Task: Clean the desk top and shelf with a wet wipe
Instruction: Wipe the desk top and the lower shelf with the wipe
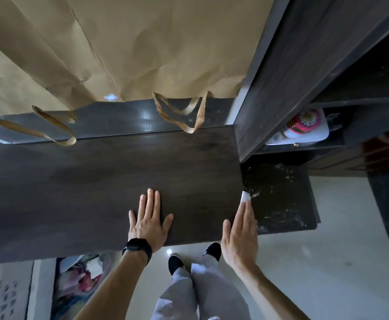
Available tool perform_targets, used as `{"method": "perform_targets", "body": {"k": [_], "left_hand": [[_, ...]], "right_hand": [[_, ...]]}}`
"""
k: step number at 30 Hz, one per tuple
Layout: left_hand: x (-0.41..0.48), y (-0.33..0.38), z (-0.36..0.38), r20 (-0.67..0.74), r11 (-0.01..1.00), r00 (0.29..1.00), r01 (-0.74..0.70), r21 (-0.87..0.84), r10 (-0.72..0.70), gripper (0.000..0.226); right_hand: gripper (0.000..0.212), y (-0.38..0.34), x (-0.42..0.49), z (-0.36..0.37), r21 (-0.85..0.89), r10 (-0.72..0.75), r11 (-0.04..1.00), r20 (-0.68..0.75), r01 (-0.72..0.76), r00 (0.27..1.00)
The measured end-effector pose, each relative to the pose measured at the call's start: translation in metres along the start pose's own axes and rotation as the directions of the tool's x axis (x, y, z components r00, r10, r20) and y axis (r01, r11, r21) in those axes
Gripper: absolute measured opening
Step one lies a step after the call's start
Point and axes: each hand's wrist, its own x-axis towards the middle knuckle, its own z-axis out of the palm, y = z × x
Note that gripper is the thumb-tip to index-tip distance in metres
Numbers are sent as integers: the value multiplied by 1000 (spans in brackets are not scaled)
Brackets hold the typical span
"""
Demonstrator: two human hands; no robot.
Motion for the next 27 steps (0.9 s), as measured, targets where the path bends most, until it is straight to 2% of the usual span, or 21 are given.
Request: {"method": "perform_targets", "body": {"k": [2, 4, 6, 8, 10, 12, 14, 17, 20, 21, 25, 27], "left_hand": [[1, -3, 2, -7, 1000, 1000, -18, 23, 19, 77], [3, -6, 3, -15, 998, 999, -41, 46, 42, 78], [6, -7, 4, -30, 997, 998, -57, 51, 59, 78], [5, -8, 5, -33, 997, 997, -63, 53, 65, 77], [5, -8, 6, -36, 996, 997, -69, 51, 71, 77], [7, -8, 6, -37, 996, 996, -78, 46, 79, 77], [9, -10, 5, -40, 995, 995, -87, 45, 88, 77], [6, -13, 7, -77, 995, 992, -96, 38, 99, 78], [3, -11, 9, -122, 996, 988, -90, 16, 91, 79], [4, -10, 10, -140, 996, 986, -89, 14, 90, 79], [-1, -1, 16, -166, 998, 985, -56, -7, 54, 72], [-15, 10, 29, -172, 1000, 985, -21, -13, 19, 69]], "right_hand": [[69, -3, -17, 4, -88, -36, 995, 38, 39, 999], [67, -22, -14, 5, -135, -211, 966, 91, 223, 973], [65, -50, 9, 8, -106, -385, 910, 140, 401, 912], [63, -74, 38, 10, -86, -446, 882, 166, 463, 880], [63, -74, 62, 10, -121, -340, 925, 157, 360, 927], [64, -56, 68, 6, -151, -141, 976, 96, 154, 985], [66, -35, 50, 4, -139, -28, 990, 41, 33, 999], [67, -20, -3, 9, -110, 85, 991, 57, -78, 995], [70, -9, -25, 15, -136, 84, 989, 160, -63, 984], [70, -8, -19, 15, -104, 95, 991, 153, -80, 984], [64, -25, 22, -5, 164, 309, 937, 33, -310, 951], [59, -19, 30, -10, 230, 316, 920, 48, -319, 947]]}}
